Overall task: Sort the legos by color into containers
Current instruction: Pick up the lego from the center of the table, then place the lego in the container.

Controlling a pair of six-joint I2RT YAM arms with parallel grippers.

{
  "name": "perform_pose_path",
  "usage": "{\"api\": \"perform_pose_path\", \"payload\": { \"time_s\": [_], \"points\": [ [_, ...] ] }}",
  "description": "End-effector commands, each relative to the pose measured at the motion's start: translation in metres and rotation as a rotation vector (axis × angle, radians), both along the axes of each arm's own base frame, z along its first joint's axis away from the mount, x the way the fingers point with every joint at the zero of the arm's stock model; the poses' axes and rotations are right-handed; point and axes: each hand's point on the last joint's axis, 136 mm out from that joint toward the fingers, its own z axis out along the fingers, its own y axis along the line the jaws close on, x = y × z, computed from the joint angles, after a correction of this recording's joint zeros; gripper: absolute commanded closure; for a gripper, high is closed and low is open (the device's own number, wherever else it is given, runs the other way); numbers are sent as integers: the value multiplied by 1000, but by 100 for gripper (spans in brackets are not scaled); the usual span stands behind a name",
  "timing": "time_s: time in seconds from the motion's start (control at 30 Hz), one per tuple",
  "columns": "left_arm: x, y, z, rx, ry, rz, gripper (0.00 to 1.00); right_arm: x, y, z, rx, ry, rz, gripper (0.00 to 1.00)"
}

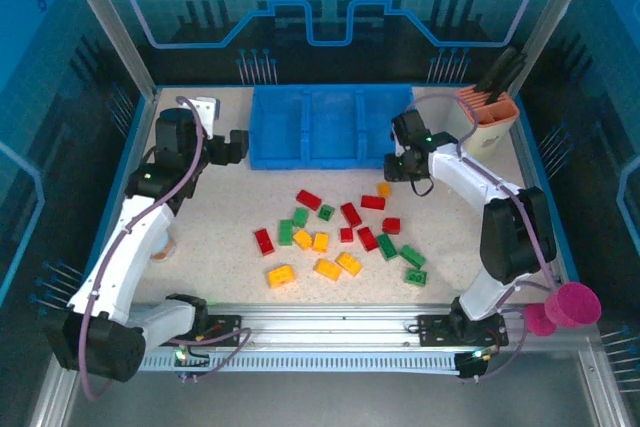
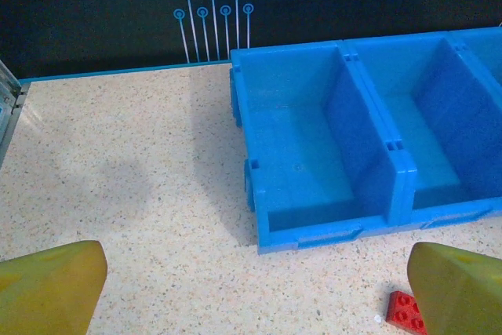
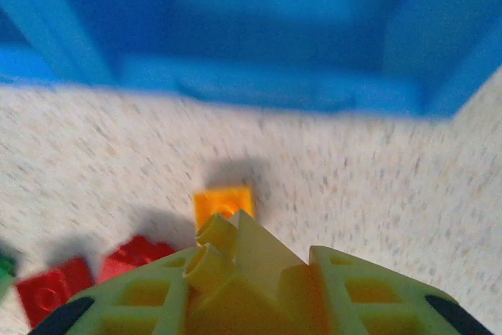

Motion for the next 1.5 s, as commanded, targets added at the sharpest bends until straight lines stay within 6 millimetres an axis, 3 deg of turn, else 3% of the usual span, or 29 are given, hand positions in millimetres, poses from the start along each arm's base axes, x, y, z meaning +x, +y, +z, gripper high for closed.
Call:
{"api": "perform_pose_path", "payload": {
  "time_s": [0.0,0.17,0.37,0.6,0.87,0.97,1.23,1.47],
  "points": [
    [4,-4,0,1,-13,-24,1,18,11,21,-19,-33,62,72],
    [3,-13,-3,-17,5,-75,1,62,20,17,-63,-61,91,72],
    [4,-18,-4,-45,17,-90,1,107,29,-5,-83,-53,98,71],
    [13,-14,3,-102,22,-23,1,128,37,-12,-83,-50,108,68],
    [10,-27,18,-267,-118,-47,1,123,33,-7,-74,-46,107,63],
    [1,-41,26,-251,-190,-163,1,120,31,-3,-80,-51,106,60],
    [-2,-45,23,-217,-111,-192,1,110,26,15,-81,-71,106,51],
    [-7,-48,28,-233,-126,-211,1,76,23,26,-49,-59,108,51]
  ]
}}
